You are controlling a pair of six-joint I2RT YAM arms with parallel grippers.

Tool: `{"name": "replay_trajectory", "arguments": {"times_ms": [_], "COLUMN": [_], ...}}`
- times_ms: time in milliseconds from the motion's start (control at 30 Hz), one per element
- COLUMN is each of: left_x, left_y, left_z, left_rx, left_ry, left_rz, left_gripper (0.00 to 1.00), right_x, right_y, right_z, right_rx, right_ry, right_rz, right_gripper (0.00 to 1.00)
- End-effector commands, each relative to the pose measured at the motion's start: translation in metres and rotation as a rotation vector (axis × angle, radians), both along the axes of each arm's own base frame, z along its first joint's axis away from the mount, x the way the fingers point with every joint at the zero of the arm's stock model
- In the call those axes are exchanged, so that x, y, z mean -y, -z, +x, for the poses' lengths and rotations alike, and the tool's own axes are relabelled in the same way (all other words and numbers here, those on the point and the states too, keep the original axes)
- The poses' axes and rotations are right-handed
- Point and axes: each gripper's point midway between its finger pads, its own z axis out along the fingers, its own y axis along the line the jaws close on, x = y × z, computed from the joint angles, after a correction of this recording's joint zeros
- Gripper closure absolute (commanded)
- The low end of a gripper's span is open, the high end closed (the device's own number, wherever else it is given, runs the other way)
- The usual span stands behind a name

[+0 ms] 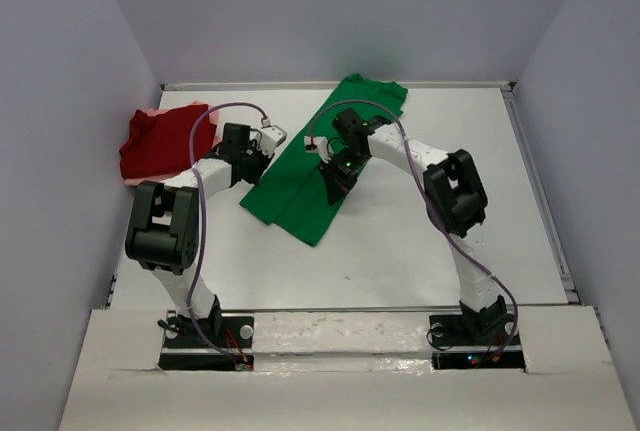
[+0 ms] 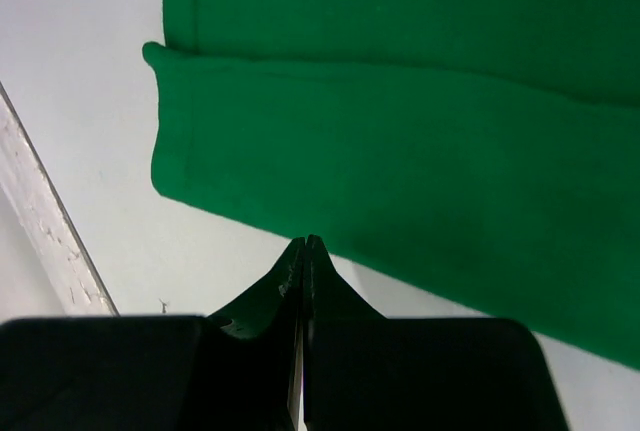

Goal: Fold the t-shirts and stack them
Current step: Rotate the rectangle-folded T-shirt at the center of the board.

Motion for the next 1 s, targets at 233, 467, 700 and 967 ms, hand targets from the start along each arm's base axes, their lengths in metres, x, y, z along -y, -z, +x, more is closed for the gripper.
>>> {"name": "replay_trajectory", "arguments": {"times_ms": [233, 467, 700, 967], "left_x": [0.018, 0.014, 0.001, -0.001], "left_y": [-0.022, -0.010, 0.016, 0.036], "left_z": [-0.022, -0.038, -0.051, -0.066], "left_rx": [0.032, 0.001, -0.050, -0.114], "left_ry": [0.068, 0.083, 0.039, 0.041], "left_rz": [-0.124, -0.103, -0.060, -0.037], "left_gripper": [1.00, 1.00, 1.00, 1.00], "right_x": [-0.034, -0.034, -0.034, -0.025], "right_y": [0.014, 0.026, 0.040, 0.046], "right_z": [-0.019, -0.024, -0.035, -0.042], "right_rx": [-0.062, -0.086, -0.105, -0.112], "right_ry": [-0.070, -0.079, -0.098, -0.099], "right_rz": [0.003, -0.016, -0.045, -0.074], "right_gripper": [1.00, 1.00, 1.00, 1.00]}}
